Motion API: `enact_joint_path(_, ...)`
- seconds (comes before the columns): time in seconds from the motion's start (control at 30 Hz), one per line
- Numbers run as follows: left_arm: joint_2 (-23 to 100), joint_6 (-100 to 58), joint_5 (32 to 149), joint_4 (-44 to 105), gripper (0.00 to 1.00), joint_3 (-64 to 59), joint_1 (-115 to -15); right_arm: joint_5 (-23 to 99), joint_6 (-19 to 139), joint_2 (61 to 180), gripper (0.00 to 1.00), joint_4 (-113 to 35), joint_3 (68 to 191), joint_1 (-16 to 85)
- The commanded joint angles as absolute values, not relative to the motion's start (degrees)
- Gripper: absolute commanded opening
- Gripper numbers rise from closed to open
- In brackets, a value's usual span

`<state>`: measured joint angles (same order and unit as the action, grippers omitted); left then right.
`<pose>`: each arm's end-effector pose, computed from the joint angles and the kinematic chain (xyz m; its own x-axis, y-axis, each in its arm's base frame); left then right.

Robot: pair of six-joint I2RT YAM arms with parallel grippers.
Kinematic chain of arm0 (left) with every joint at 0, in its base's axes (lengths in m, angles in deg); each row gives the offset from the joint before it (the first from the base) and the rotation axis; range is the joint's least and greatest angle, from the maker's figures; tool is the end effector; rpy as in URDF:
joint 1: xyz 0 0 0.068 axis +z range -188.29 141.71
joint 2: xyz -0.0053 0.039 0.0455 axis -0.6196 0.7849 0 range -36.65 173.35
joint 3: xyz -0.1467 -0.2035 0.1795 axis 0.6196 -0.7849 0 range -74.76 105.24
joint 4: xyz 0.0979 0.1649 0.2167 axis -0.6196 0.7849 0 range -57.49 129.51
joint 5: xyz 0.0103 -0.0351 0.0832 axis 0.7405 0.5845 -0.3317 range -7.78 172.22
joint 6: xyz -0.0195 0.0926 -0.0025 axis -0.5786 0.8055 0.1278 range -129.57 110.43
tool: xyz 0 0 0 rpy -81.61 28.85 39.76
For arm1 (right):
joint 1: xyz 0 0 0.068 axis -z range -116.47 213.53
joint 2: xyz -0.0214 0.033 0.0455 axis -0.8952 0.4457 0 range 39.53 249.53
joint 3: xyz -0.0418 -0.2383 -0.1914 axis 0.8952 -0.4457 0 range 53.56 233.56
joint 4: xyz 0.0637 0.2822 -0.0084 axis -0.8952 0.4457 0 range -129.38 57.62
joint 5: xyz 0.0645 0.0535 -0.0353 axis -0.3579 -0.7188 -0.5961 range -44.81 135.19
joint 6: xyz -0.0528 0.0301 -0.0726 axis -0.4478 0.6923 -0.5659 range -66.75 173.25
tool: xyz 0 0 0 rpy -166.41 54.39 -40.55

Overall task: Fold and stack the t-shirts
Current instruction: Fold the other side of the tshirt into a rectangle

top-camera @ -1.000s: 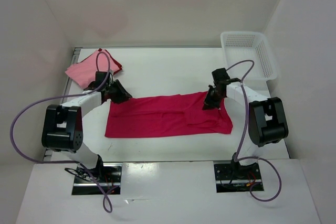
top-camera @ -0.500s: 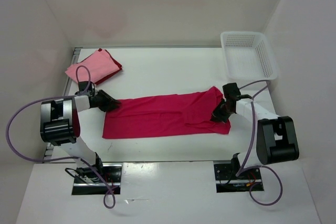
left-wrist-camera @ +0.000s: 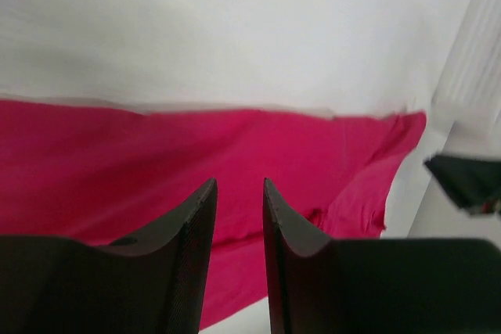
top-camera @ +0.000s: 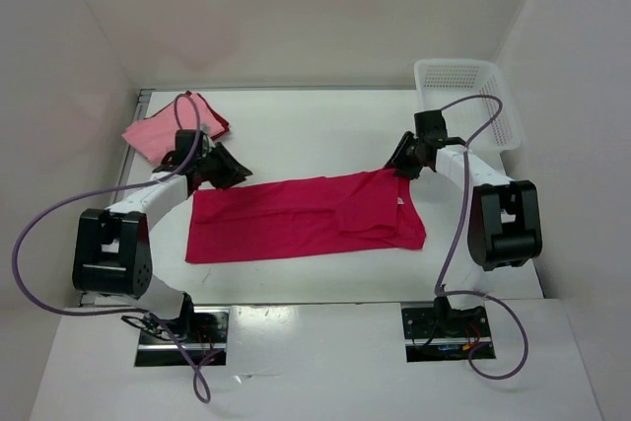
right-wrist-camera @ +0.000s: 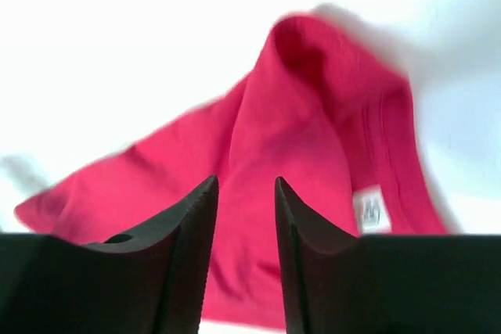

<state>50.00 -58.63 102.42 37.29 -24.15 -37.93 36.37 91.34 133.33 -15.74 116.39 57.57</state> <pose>0.3767 -0.0273 0.1998 -0.6213 -0.7128 -0.3254 -0.3262 0.6129 -0.7197 0.3946 0.0543 0.1943 -0.7560 0.5340 -0.3786 0.3500 0.8185 0.4556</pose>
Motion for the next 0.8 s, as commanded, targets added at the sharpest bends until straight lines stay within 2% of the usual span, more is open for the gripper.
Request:
enact_joint_path(0.0,51.8,-57.5,100.2,37.0,0.37,-22.8,-44.1,39.2,87.3,136.5,0.42,-19.9,119.9,57.9)
enact_joint_path(0.23,61.9,-57.5,100.2,35.2,0.37,-17.6,-52.3,43.3,85.5,139.6,0.46,-19.9,121.2,57.9)
enact_joint_path(0.57,66.4,-56.2,97.3,35.1,0.37,-17.6,-51.2,44.7,85.5,141.4,0.47,-22.3,119.9,57.9)
enact_joint_path(0.7,66.4,-56.2,97.9,34.6,0.37,-19.7,-49.1,44.7,85.5,141.4,0.28,-22.3,119.9,57.9)
enact_joint_path(0.77,66.4,-56.2,97.9,34.6,0.37,-20.4,-48.5,44.7,86.0,140.8,0.25,-22.3,119.9,57.9)
